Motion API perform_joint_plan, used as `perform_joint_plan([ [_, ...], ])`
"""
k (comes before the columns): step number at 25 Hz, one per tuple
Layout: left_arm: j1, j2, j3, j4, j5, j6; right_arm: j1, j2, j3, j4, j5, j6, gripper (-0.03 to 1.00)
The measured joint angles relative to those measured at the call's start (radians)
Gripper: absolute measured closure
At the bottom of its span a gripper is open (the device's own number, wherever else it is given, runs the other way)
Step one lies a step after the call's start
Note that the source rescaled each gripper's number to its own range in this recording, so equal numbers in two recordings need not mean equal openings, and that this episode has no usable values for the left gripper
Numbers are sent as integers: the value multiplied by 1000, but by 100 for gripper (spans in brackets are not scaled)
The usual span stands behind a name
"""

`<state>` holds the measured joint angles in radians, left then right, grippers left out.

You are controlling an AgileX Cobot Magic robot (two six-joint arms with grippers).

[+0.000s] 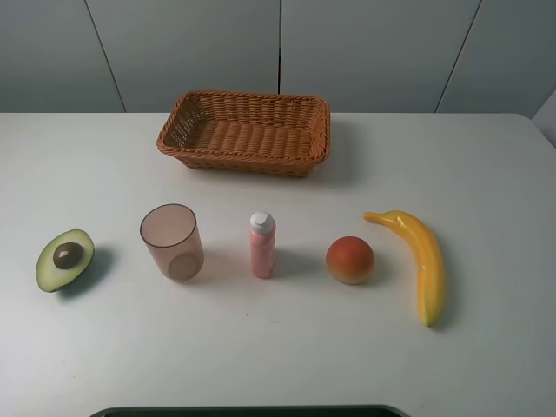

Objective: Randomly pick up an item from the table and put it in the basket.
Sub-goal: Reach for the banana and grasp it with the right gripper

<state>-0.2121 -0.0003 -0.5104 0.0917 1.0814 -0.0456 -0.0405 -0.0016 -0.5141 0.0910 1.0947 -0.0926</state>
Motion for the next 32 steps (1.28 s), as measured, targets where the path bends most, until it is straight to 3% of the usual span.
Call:
perform_joint_plan([
  [4, 0, 0, 0, 0, 0, 0, 0, 85, -102, -2, 10, -12, -2],
  [11, 0, 0, 0, 0, 0, 0, 0, 591, -415, 33, 116, -100, 0],
  [18, 0, 0, 0, 0, 0, 0, 2, 1005, -624, 70, 111, -126, 0],
  [24, 0, 0, 0, 0, 0, 0, 113, 1262, -652, 31, 63, -99, 0],
  [32, 0, 0, 0, 0, 0, -2, 218, 1552, -653, -21, 38, 85, 0],
])
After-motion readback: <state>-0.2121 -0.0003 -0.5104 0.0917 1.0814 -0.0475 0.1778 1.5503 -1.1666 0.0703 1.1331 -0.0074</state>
